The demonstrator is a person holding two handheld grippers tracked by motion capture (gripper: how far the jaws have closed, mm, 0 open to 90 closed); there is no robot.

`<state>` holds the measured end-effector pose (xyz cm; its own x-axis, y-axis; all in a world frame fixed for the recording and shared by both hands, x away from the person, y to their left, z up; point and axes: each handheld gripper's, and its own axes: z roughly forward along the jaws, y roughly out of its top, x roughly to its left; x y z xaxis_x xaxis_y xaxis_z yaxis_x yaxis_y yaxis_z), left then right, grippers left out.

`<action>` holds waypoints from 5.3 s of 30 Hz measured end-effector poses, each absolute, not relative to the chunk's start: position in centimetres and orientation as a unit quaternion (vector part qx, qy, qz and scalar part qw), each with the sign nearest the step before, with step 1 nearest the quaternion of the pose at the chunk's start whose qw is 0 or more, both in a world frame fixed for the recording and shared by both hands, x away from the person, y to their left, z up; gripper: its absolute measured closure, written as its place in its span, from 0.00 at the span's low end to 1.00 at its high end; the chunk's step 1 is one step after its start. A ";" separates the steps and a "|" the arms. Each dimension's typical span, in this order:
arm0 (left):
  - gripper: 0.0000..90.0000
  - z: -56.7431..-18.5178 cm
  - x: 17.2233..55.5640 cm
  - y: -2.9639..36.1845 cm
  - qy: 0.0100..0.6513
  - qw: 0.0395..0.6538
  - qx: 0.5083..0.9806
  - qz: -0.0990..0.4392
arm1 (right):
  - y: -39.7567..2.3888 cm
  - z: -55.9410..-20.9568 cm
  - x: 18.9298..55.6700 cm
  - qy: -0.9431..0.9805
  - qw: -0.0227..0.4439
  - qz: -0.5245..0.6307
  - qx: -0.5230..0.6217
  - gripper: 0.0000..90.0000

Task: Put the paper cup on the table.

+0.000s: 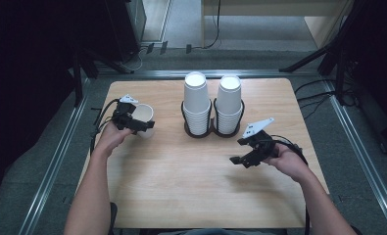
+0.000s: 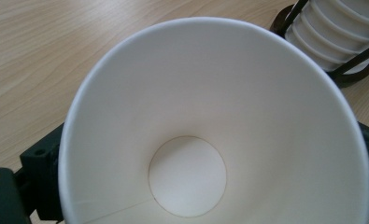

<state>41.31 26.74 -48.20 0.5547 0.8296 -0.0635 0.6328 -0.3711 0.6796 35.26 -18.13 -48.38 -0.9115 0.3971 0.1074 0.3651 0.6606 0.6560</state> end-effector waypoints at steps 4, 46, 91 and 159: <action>0.01 -48.0 41.2 26.8 0.441 0.345 0.816 0.143 | -18.1 -48.4 35.2 0.912 0.024 0.353 0.208 0.22; 0.00 -43.0 39.8 27.9 0.464 0.367 0.791 0.157 | -18.0 -48.7 35.1 0.919 0.018 0.338 0.204 0.22; 0.00 -42.1 35.6 18.0 0.380 0.373 0.841 0.088 | -18.1 -48.0 35.1 0.913 0.021 0.355 0.201 0.22; 0.00 -48.7 33.6 8.6 0.351 0.346 0.864 0.101 | -17.3 -48.0 35.2 0.916 0.014 0.355 0.185 0.22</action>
